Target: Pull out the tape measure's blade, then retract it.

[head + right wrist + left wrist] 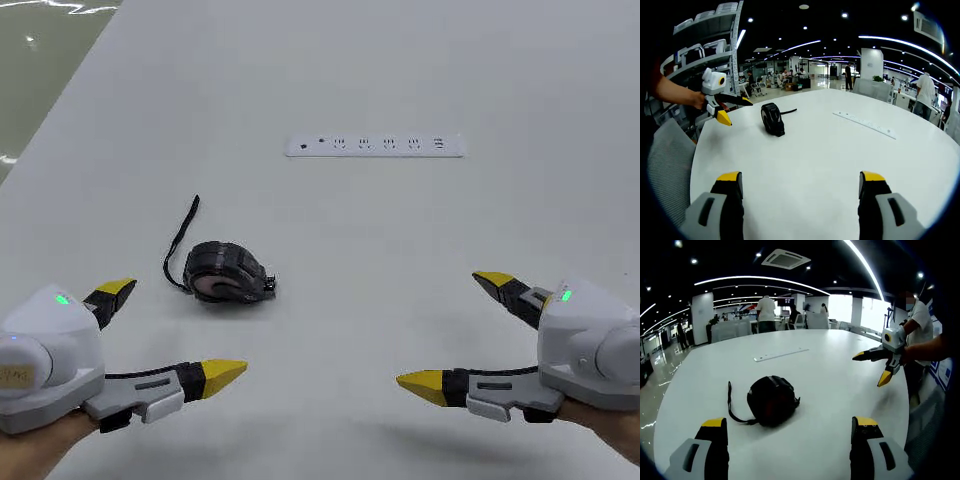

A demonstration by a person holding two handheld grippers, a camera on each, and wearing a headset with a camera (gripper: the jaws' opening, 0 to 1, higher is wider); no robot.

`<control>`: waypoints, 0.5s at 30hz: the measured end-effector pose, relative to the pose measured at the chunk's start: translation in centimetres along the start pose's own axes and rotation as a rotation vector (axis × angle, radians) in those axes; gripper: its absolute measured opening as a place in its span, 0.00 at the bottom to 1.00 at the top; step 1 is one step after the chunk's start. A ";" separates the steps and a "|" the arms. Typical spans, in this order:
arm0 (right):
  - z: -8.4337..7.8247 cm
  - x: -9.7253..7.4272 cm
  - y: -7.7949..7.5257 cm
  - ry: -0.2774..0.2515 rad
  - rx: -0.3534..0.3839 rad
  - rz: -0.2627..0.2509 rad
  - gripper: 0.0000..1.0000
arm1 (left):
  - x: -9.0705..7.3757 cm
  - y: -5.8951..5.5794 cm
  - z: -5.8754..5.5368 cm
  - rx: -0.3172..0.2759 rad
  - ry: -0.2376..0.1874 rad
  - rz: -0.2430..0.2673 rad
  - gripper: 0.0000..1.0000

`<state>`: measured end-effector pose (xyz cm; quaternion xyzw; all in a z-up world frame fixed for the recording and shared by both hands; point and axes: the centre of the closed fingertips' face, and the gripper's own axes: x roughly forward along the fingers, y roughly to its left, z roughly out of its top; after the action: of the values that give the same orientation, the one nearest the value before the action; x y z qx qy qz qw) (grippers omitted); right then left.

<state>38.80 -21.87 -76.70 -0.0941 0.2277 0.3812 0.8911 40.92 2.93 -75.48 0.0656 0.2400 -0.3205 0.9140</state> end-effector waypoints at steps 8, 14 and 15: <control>0.1 -0.5 0.3 -0.011 0.024 -0.014 0.99 | -0.7 0.0 0.2 -0.012 -0.015 0.015 1.00; 0.3 -0.6 0.8 -0.010 0.020 -0.012 0.99 | -0.9 -0.3 0.3 -0.007 -0.013 0.014 1.00; 0.4 -0.7 0.8 -0.013 0.019 -0.013 0.99 | -1.0 -0.3 0.3 -0.005 -0.013 0.015 1.00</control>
<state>37.94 -21.65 -76.05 -0.0848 0.2250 0.3738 0.8958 40.18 3.17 -74.74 0.0628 0.2343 -0.3134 0.9181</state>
